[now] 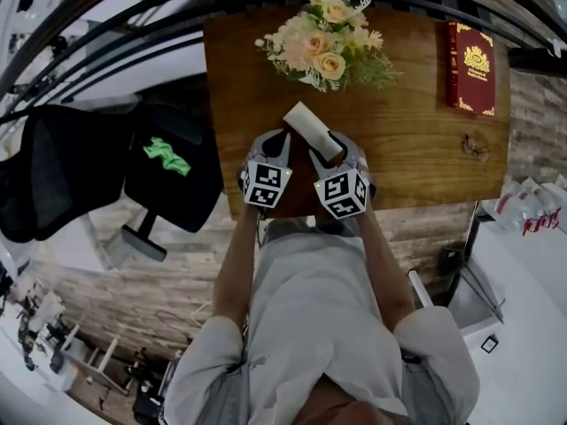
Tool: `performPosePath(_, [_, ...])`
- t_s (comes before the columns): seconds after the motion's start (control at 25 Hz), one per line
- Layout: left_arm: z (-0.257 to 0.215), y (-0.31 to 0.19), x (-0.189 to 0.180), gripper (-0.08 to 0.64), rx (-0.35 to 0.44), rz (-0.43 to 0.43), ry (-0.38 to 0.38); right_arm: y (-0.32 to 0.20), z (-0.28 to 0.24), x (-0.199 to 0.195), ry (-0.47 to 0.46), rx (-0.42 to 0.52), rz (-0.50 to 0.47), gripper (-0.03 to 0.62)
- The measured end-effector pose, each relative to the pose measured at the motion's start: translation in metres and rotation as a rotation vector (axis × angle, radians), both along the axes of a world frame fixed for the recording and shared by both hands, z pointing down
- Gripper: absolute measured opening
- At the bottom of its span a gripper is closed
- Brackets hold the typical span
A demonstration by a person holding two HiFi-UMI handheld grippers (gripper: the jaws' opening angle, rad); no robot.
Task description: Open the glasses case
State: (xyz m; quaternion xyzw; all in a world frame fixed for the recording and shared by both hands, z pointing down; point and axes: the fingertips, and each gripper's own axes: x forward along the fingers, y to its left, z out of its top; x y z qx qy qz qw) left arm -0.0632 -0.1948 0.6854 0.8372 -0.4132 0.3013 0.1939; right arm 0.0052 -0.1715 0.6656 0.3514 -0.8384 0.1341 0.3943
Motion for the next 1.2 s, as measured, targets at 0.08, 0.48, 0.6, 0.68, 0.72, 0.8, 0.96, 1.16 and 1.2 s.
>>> performPosePath(0.08, [0.003,-0.001,0.002,0.020,-0.009,0.001,-0.002,0.001,0.006,-0.001,0.016,-0.010,-0.011,0.248])
performPosePath(0.48, [0.013,-0.003,0.002,0.020,-0.037,0.003,-0.030,0.008,0.033,-0.004,0.121,-0.057,-0.077,0.334])
performPosePath(0.6, [0.014,-0.005,0.004,0.020,-0.036,0.005,-0.030,0.009,0.040,-0.003,0.147,-0.069,-0.078,0.336])
performPosePath(0.68, [0.015,-0.006,0.005,0.020,-0.037,0.008,-0.030,0.009,0.043,-0.002,0.157,-0.073,-0.077,0.334])
performPosePath(0.72, [0.015,-0.006,0.005,0.020,-0.036,0.009,-0.029,0.008,0.044,-0.001,0.162,-0.072,-0.076,0.334])
performPosePath(0.8, [0.016,-0.008,0.006,0.020,-0.034,0.010,-0.028,0.007,0.045,0.000,0.168,-0.065,-0.073,0.307])
performPosePath(0.96, [0.018,-0.009,0.006,0.020,-0.039,0.013,-0.030,0.006,0.044,0.001,0.154,-0.068,-0.075,0.305])
performPosePath(1.16, [0.018,-0.010,0.008,0.020,-0.035,0.021,-0.026,0.005,0.043,0.001,0.132,-0.077,-0.077,0.305])
performPosePath(1.2, [0.019,-0.010,0.008,0.020,-0.036,0.024,-0.027,0.005,0.043,0.001,0.132,-0.077,-0.077,0.305])
